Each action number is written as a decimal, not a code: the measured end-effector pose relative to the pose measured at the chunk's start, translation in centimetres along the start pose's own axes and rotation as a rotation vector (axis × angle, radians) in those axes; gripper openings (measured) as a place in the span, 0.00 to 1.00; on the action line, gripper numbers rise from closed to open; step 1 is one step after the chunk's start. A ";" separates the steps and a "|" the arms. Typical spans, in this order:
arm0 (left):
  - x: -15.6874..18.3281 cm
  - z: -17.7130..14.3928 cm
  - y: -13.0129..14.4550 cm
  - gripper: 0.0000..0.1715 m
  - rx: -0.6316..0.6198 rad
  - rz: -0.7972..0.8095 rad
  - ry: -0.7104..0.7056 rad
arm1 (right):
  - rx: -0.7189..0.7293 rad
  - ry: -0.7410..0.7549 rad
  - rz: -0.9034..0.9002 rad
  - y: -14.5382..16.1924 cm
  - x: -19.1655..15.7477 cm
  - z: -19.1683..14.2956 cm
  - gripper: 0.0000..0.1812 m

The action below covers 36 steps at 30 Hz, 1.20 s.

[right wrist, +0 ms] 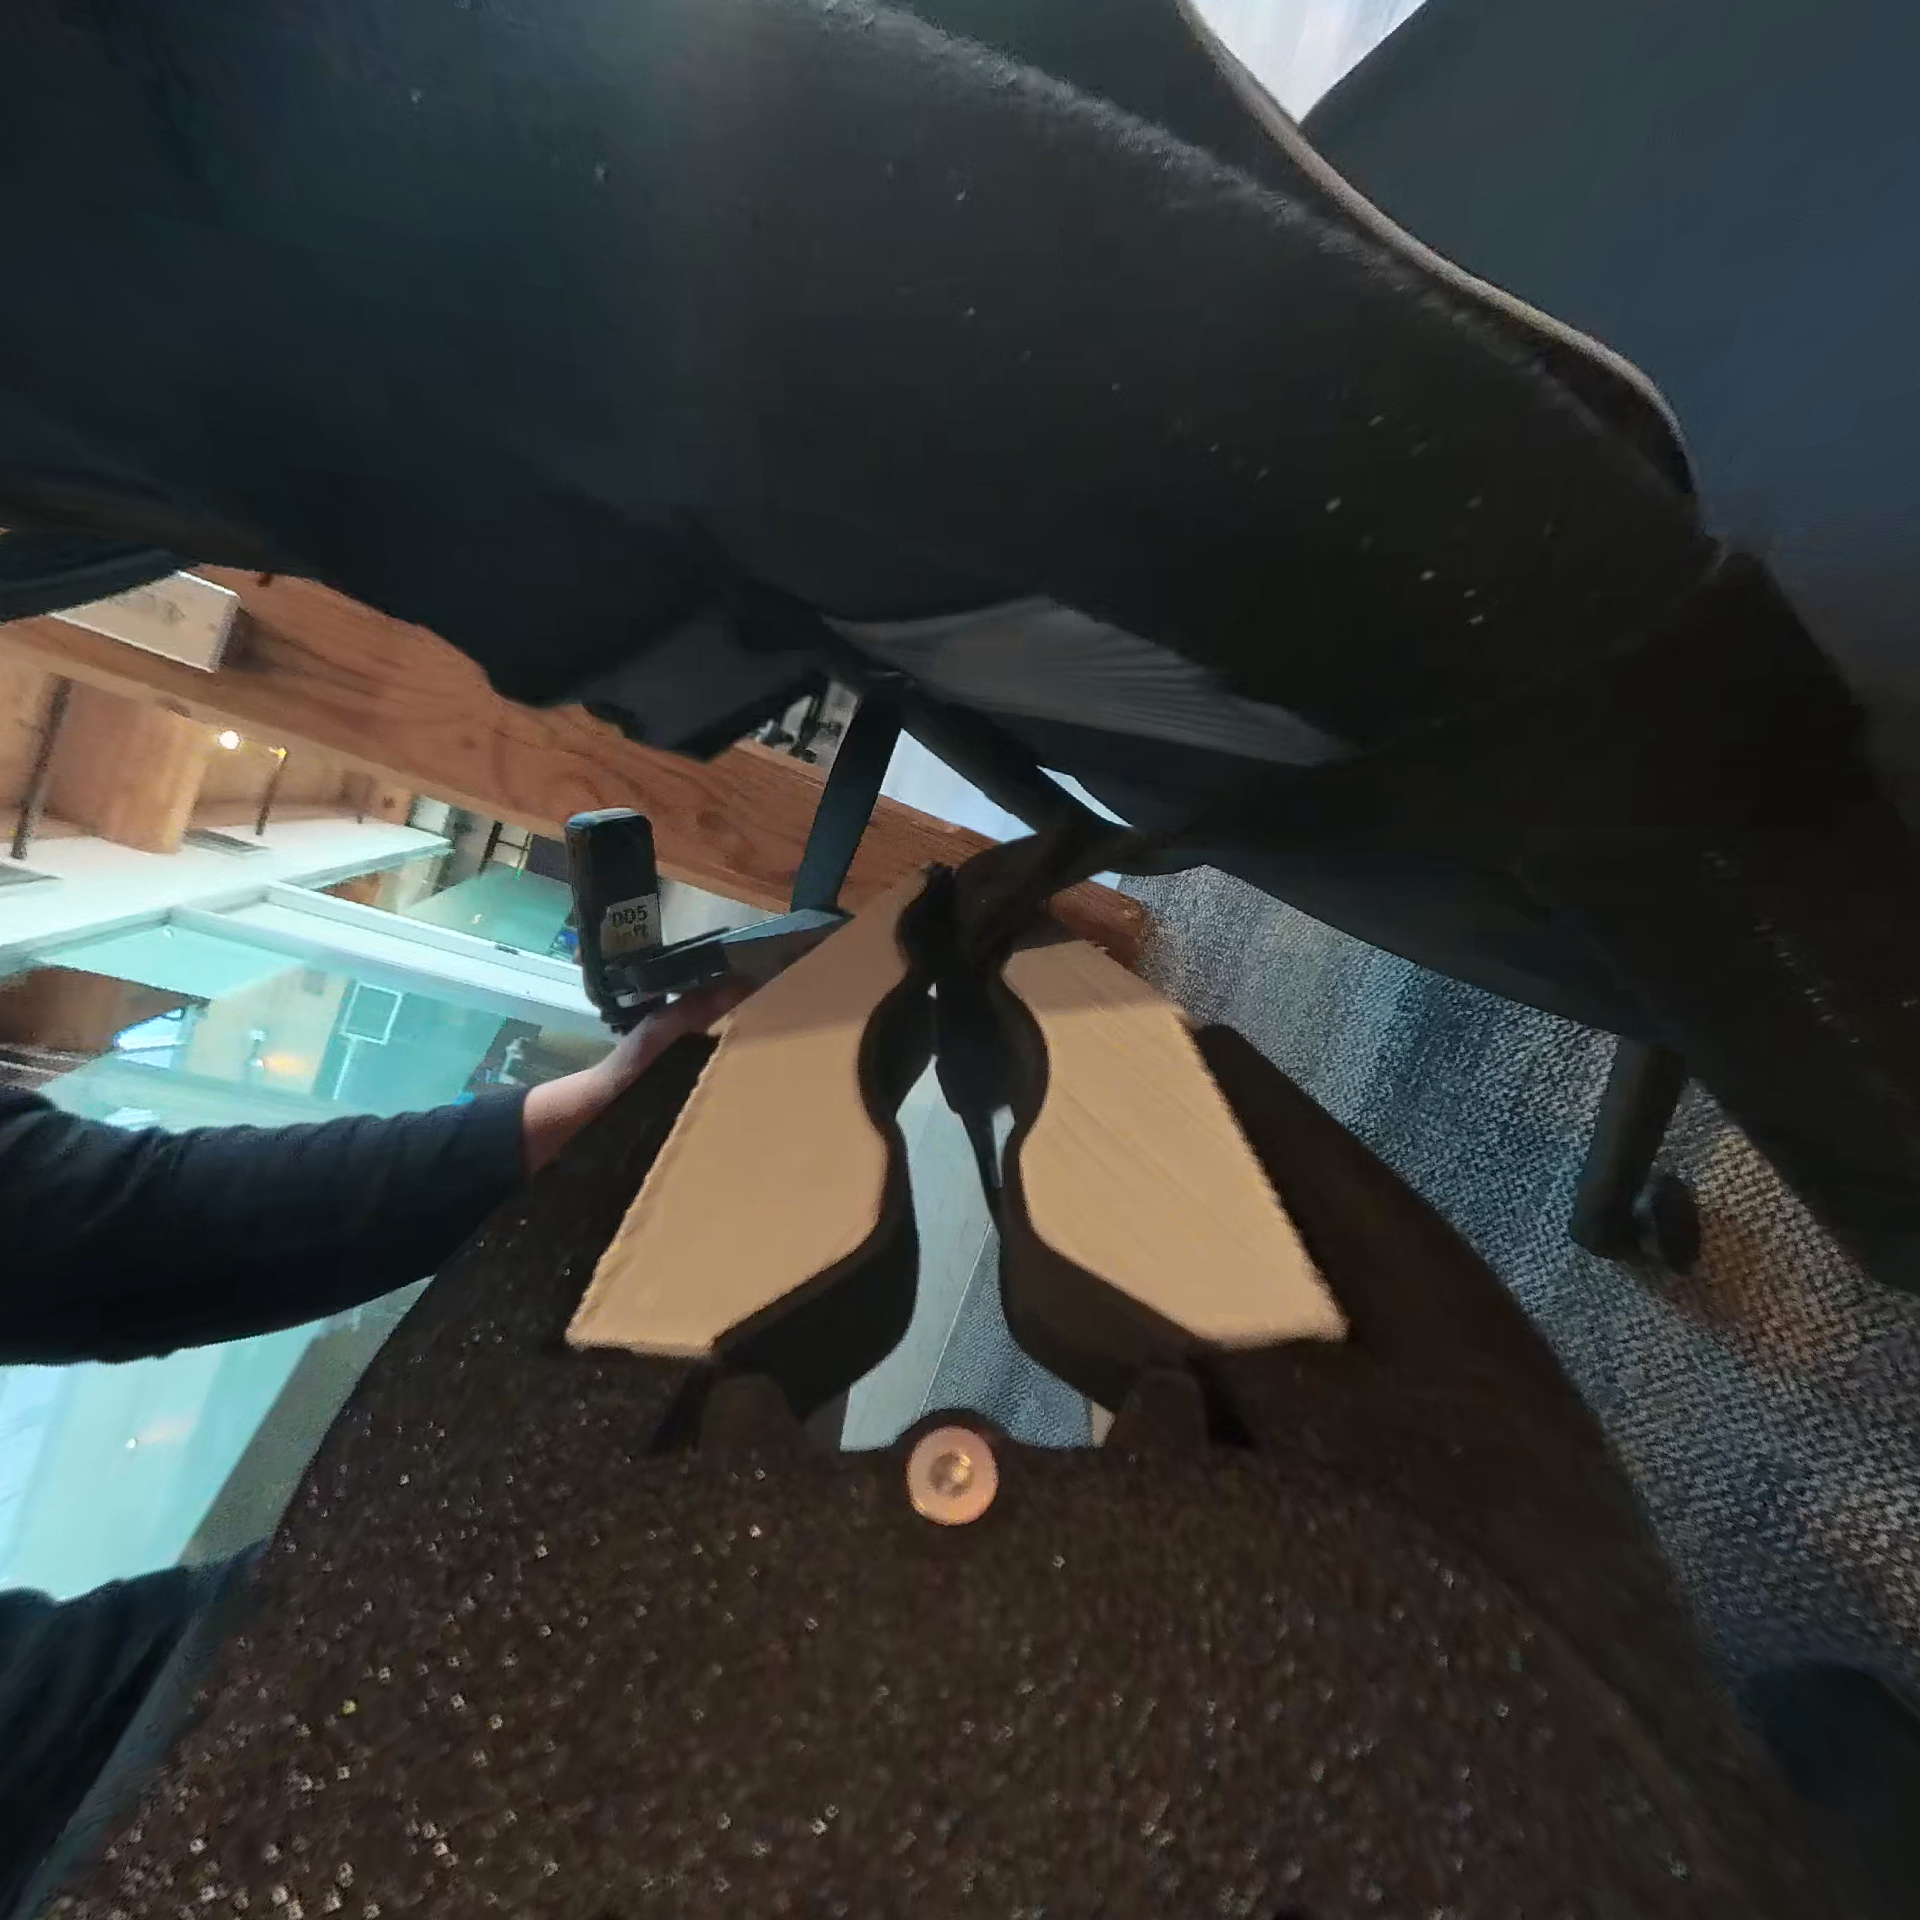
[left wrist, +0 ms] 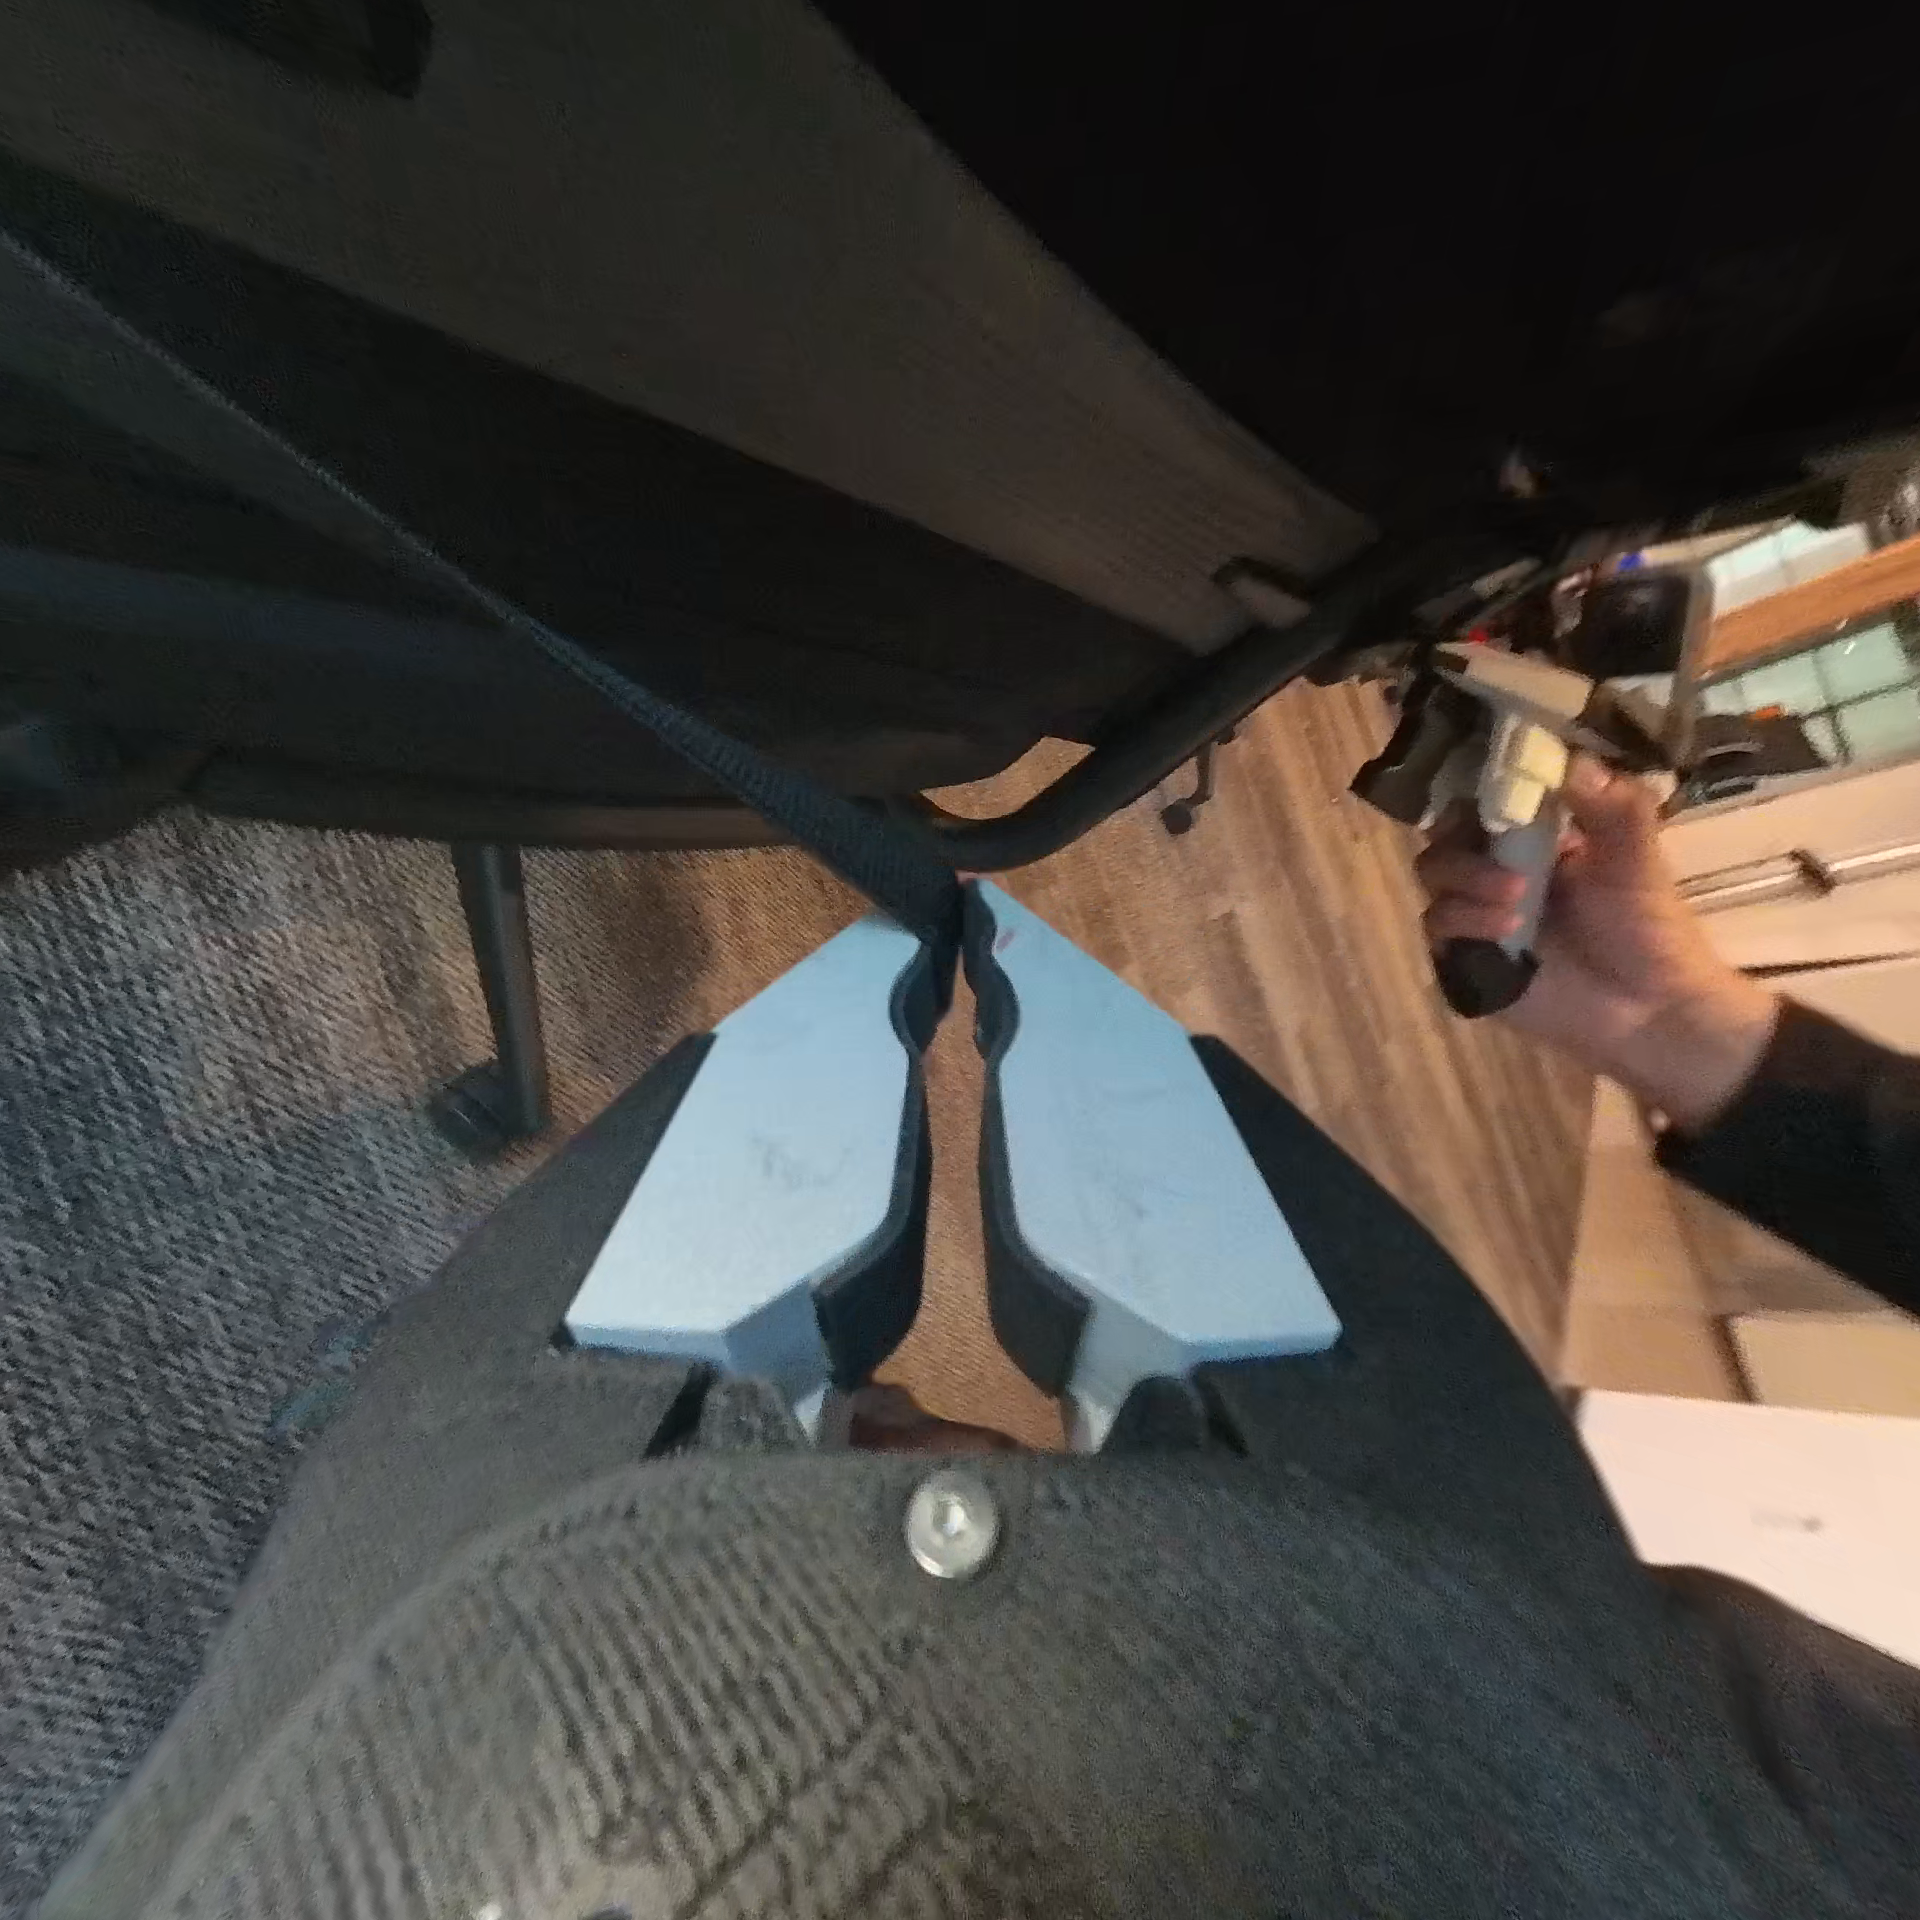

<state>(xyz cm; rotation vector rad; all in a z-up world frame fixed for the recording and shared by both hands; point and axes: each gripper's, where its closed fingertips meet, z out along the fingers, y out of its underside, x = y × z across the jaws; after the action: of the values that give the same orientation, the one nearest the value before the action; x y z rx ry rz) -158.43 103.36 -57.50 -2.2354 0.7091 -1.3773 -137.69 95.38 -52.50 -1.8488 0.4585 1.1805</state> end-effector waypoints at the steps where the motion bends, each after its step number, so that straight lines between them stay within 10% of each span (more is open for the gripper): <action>1: -0.2 0.6 -0.2 0.00 0.007 0.042 0.017 | 0.006 0.003 -0.001 -0.2 0.4 -0.1 0.00; 15: -6.5 10.7 1.8 0.10 0.029 -0.138 0.161 | 0.035 -0.016 0.062 -0.5 2.8 -0.2 0.00; 36: 3.1 16.4 15.0 0.02 -0.247 -0.228 0.358 | 0.062 -0.050 0.143 0.9 3.7 -1.4 0.00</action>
<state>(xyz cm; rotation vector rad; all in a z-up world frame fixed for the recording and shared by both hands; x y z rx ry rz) -145.49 91.07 -71.13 -2.3390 0.7968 -1.9274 -135.78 94.24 -55.85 -1.7532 0.5999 1.2906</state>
